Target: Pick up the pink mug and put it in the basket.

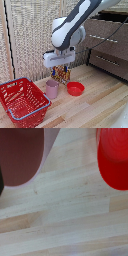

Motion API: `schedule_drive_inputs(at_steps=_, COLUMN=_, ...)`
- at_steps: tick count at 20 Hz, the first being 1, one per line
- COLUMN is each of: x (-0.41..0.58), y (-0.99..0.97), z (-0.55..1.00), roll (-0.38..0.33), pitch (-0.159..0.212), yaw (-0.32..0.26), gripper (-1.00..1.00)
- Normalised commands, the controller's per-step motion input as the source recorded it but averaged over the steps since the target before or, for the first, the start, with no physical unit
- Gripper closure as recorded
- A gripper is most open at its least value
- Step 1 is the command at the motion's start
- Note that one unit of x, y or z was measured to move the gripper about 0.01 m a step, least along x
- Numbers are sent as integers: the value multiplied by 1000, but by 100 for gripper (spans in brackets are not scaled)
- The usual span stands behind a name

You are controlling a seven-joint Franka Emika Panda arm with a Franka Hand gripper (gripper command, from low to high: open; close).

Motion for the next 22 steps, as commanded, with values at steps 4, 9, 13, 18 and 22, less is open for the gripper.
schedule_drive_inputs(at_steps=4, x=-5, y=229, z=-364, roll=-5, pitch=29, yaw=-8, gripper=-100)
schedule_drive_inputs(at_steps=9, x=72, y=153, z=-398, roll=-3, pitch=0, yaw=0, gripper=-100)
schedule_drive_inputs(at_steps=13, x=174, y=94, z=-337, roll=-17, pitch=0, yaw=16, gripper=-100)
schedule_drive_inputs(at_steps=18, x=265, y=113, z=-189, roll=-42, pitch=42, yaw=30, gripper=100)
schedule_drive_inputs(at_steps=22, x=153, y=193, z=-84, roll=-48, pitch=26, yaw=0, gripper=100)
